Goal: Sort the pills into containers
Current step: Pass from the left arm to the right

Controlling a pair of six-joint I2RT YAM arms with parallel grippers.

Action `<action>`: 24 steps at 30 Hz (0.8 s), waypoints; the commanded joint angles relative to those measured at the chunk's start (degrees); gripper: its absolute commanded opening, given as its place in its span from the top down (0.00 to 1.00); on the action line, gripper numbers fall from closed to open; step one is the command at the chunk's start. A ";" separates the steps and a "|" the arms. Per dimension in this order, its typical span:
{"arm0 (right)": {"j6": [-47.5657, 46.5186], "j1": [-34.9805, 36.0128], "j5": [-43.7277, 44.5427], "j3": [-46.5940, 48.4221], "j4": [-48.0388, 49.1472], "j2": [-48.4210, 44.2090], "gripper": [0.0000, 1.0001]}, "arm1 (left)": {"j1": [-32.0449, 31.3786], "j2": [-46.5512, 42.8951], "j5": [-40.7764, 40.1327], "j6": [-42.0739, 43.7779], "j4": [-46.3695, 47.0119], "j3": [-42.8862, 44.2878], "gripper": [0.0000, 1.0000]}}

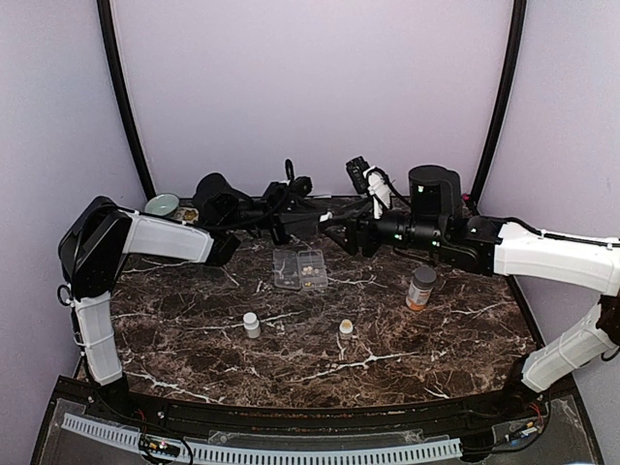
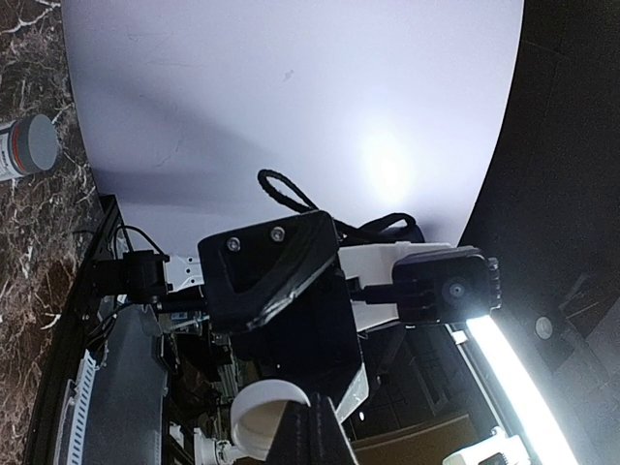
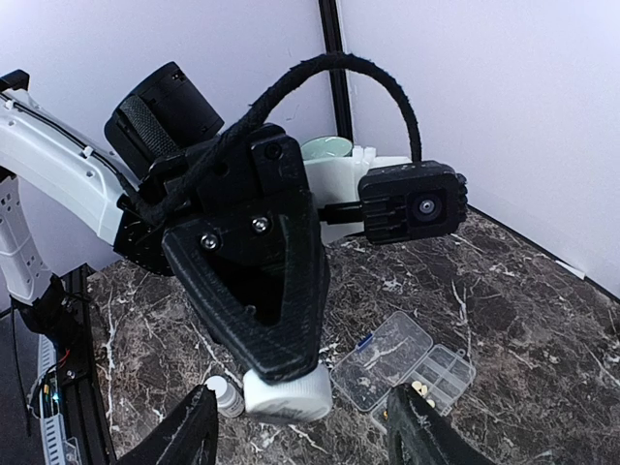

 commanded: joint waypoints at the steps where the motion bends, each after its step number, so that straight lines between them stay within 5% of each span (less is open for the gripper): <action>1: -0.91 0.76 -0.89 1.36 0.99 -0.54 0.40 | -1.14 -0.69 -0.29 -0.91 3.79 1.20 1.00; 24: -2.91 0.94 -4.52 3.64 -2.24 -1.74 0.55 | -1.55 -0.34 0.99 -1.39 6.04 1.93 1.00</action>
